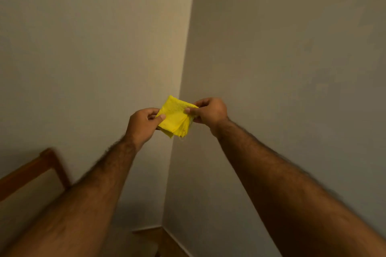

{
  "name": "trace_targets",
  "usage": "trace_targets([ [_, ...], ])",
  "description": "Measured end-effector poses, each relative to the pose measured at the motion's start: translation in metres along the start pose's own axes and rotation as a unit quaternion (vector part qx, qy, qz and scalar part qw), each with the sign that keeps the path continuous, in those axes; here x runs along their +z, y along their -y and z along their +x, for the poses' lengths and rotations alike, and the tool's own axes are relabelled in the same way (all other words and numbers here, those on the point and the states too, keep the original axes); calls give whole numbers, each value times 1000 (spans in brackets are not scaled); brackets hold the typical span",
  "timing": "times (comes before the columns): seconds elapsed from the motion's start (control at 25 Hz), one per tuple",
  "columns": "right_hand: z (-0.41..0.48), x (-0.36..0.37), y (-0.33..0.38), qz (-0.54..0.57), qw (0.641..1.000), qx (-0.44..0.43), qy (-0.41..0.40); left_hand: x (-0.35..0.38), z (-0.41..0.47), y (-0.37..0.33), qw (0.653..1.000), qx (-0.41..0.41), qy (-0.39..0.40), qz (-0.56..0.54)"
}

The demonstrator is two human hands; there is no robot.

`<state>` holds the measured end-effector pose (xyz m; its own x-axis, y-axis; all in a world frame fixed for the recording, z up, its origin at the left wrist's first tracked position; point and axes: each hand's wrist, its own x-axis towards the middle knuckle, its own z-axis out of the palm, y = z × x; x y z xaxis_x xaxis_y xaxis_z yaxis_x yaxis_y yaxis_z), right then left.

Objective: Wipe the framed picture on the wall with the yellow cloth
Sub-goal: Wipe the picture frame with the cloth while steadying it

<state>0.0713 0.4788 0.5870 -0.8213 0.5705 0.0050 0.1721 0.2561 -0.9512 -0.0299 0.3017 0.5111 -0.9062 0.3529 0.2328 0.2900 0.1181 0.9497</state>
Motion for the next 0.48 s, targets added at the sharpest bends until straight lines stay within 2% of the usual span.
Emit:
trace_targets([
  [0.2, -23, -118, 125, -2, 987, -118, -105, 57, 28, -160, 988, 112, -4, -111],
  [0.36, -62, -204, 212, -48, 957, -205, -199, 97, 36, -280, 965, 163, 20, -206],
  [0.48, -102, -268, 275, -86, 921, -283, -253, 120, 42, -377, 939, 214, 44, -264],
])
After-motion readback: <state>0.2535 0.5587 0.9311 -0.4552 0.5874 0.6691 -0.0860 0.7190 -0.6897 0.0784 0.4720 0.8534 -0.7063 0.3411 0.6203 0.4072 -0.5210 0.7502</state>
